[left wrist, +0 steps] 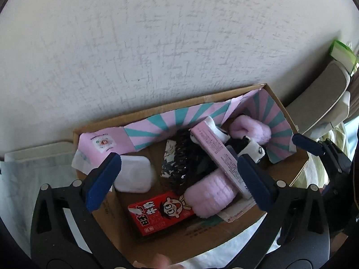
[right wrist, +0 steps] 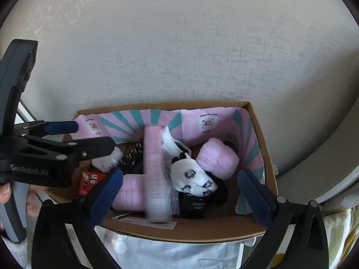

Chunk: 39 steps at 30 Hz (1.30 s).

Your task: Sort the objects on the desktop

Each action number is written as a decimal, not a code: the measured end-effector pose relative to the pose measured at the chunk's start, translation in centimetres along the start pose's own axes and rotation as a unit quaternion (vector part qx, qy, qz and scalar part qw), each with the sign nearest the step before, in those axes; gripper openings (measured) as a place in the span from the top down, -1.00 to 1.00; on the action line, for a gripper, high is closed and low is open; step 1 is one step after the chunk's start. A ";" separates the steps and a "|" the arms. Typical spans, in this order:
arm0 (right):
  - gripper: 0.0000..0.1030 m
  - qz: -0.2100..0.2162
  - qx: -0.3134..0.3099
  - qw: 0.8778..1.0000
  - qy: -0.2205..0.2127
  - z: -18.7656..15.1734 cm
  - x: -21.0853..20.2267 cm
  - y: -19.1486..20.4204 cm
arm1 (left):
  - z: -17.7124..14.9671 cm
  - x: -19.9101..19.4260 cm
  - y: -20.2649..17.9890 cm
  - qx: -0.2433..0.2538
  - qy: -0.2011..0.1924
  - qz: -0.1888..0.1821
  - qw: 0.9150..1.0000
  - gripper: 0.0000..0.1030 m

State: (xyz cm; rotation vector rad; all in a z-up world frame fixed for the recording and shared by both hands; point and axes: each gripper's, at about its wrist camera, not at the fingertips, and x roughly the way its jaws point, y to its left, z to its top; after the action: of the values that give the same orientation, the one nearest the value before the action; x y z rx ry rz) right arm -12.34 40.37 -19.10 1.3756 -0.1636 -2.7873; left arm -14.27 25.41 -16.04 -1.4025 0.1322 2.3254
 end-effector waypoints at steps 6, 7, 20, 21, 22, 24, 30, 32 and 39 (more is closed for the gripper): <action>-0.99 -0.020 -0.005 1.000 0.005 -0.4 0.5 -0.1 | 0.2 -0.9 -0.4 0.014 -0.013 0.017 1.000 -1.00; -0.99 -0.021 -0.006 1.000 0.006 -0.5 0.6 -0.1 | 0.2 -1.4 -0.3 0.014 -0.017 0.016 1.000 -1.00; -0.99 -0.053 -0.003 0.998 0.013 0.8 -1.2 1.6 | -0.5 -6.3 2.3 -0.024 -0.027 0.001 0.999 -1.00; -0.99 -0.055 -0.005 0.998 0.015 0.9 -1.4 1.8 | -0.6 -6.8 2.4 -0.024 -0.029 0.003 0.999 -1.00; -0.99 -0.058 -0.009 0.998 0.019 1.0 -1.5 2.2 | -0.7 -7.4 2.5 -0.023 -0.032 0.010 0.999 -1.00; -0.99 -0.065 -0.017 0.997 0.024 1.1 -1.8 3.0 | -0.9 -8.8 2.7 -0.015 -0.040 0.038 0.998 -1.00; -0.99 -0.079 0.005 0.997 0.009 2.0 -3.7 5.0 | -1.2 -12.4 3.3 0.006 -0.031 0.088 0.996 -1.00; -0.99 -0.071 0.027 0.997 0.009 2.2 -4.3 5.5 | -1.5 -13.8 3.4 0.009 -0.043 0.097 0.994 -1.00; -0.99 -0.084 0.000 0.996 0.000 3.4 -6.7 9.1 | -2.5 -19.8 4.7 -0.018 -0.087 0.105 0.991 -1.00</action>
State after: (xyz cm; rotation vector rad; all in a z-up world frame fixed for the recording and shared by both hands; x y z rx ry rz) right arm -11.11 32.09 -10.78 1.4526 -0.0491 -2.9208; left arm -6.10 14.43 -0.74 -1.2476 0.1966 2.6224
